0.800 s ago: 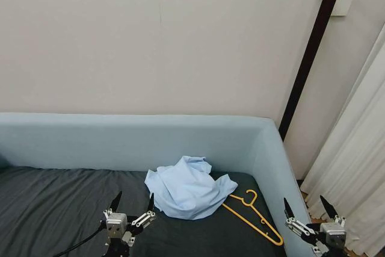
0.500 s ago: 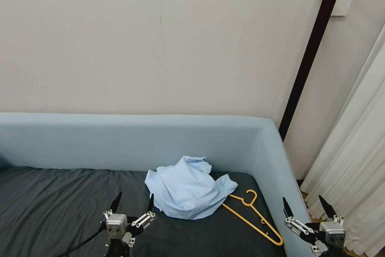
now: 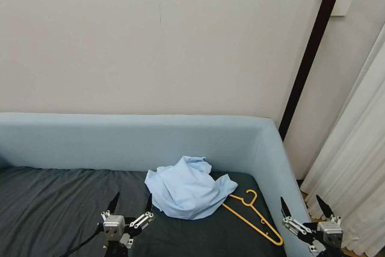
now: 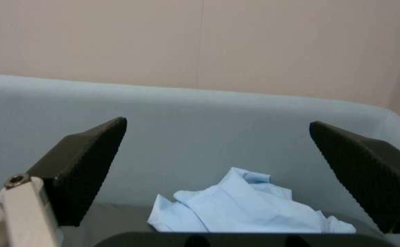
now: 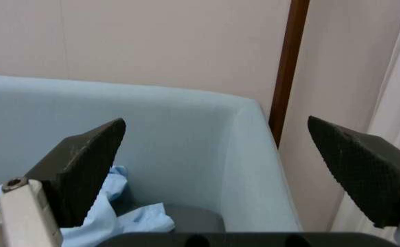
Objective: Pick up the clothes from the sofa and hang them on the clothes hanger.
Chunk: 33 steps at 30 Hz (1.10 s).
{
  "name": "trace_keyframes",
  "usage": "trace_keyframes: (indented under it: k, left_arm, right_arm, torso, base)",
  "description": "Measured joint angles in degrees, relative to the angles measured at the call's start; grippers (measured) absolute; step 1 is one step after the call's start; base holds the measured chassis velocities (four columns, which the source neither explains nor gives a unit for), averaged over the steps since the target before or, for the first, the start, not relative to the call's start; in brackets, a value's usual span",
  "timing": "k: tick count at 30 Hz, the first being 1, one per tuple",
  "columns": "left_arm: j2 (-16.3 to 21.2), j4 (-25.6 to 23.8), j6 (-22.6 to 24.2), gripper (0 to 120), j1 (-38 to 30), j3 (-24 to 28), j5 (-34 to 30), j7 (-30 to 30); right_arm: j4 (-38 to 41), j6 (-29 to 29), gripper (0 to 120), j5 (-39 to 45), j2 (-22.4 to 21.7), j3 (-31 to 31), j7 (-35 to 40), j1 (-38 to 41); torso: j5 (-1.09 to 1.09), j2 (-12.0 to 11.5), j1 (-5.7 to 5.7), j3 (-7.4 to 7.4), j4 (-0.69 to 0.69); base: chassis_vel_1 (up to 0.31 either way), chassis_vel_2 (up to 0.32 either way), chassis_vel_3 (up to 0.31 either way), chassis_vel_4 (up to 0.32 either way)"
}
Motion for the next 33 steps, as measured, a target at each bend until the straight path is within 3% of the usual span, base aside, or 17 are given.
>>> trace_keyframes:
  k: [8,12,14,18,24,30,33]
  left_arm:
    - [-1.27,-1.44,-1.44,100,2.4,-1.64,0.24,-0.31]
    - [-3.98,-2.46,-3.42,100,4.97,-2.46,2.16,-0.67]
    - [-4.36,-2.56,-3.61,100,5.25,-2.54,2.4,-0.69]
    - [-8.04,-4.03,-4.34,100,7.72,-3.31,4.25,-1.11]
    - [-10.6,-4.65,-5.47,100,9.77,-4.28,6.48,-2.08]
    - [-11.93,-5.17,-5.78,100,11.05,-4.83,7.42,-2.65]
    - [-12.64,-6.11,-5.84,100,12.1,-5.08,8.1,-2.9]
  right_arm:
    - [0.35,-4.18,100,8.55,-5.15,-3.26,1.78,3.15]
    - [-0.29,-12.43,100,21.05,-12.34,-9.22,8.06,11.92]
    - [-0.67,-13.65,100,22.98,-13.18,-10.17,8.99,13.44]
    - [-5.63,-19.49,100,37.1,-16.59,-17.99,14.32,23.59]
    - [-12.37,-23.98,100,50.06,-13.59,-25.15,20.36,34.86]
    - [-17.85,-27.01,100,58.72,-9.98,-28.04,24.17,41.91]
    - [-23.4,-32.03,100,66.31,-6.96,-28.33,27.69,46.84]
  torso:
    - [0.0,0.0,0.0,0.0,-0.01]
    - [0.01,0.0,0.0,0.0,0.02]
    - [0.0,0.0,0.0,0.0,0.02]
    - [0.01,0.0,0.01,0.0,0.01]
    - [0.0,-0.01,0.01,0.01,0.0]
    - [-0.01,0.0,0.01,0.01,0.01]
    - [-0.01,0.0,0.01,0.01,0.0]
  base:
    - [0.0,0.0,0.0,0.0]
    - [0.0,0.0,0.0,0.0]
    - [0.0,0.0,0.0,0.0]
    - [0.0,0.0,0.0,0.0]
    - [0.0,0.0,0.0,0.0]
    - [0.0,0.0,0.0,0.0]
    - [0.0,0.0,0.0,0.0]
